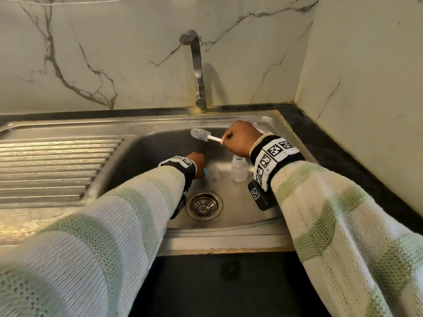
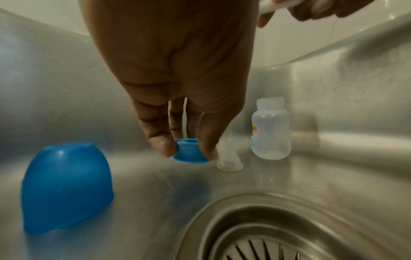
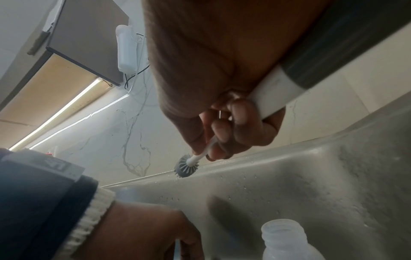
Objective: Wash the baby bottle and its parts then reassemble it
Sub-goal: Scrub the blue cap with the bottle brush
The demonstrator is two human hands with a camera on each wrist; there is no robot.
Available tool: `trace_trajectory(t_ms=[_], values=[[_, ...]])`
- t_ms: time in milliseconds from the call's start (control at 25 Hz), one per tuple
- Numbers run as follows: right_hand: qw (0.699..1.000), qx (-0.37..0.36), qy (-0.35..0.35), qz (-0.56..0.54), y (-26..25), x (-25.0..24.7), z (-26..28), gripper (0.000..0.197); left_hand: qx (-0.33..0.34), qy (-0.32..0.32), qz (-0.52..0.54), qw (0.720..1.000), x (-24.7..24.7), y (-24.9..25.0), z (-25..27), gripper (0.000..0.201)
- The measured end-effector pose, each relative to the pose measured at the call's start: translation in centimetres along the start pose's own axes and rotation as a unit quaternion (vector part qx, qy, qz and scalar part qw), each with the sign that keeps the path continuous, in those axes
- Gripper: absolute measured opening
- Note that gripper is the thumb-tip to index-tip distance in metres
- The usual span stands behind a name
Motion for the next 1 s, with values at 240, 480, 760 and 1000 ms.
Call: trace_trajectory(t_ms=[240,480,760,1000], values=[[1.000,-0.006,-0.015,-0.003,-0.3,0.6,-0.1,0.020,0.003,-0.011,-0.042,0.999,1.7,0.5,-0.8,0.038],[1.000,-0.010,-0.016,-0.016,-0.7,0.5,0.1,0.019,-0.003,-0.016,-0.062,0.998,2.3,0.0,-0.6,0.048],[1.000,-0.019,-0.016,-0.011,-0.9,0.0,0.1,0.020,-0.066,0.041,-0.085,0.993,-2.0,-3.5,-0.1,0.058],[0.999,-0.022,-0.024,-0.006,-1.2,0.4,0.1,0.020,-0.136,-0.075,-0.087,0.984,1.1,-8.2,-1.9,0.053]])
Point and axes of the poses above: each hand's wrist, its own z-axis away from the middle knuckle, its own x-axis out of the palm, y = z × x, the point moved 7 cm from there along -z, towards the middle knuckle, and after that the axes turned 6 degrees about -x, right-handed, at the moved point
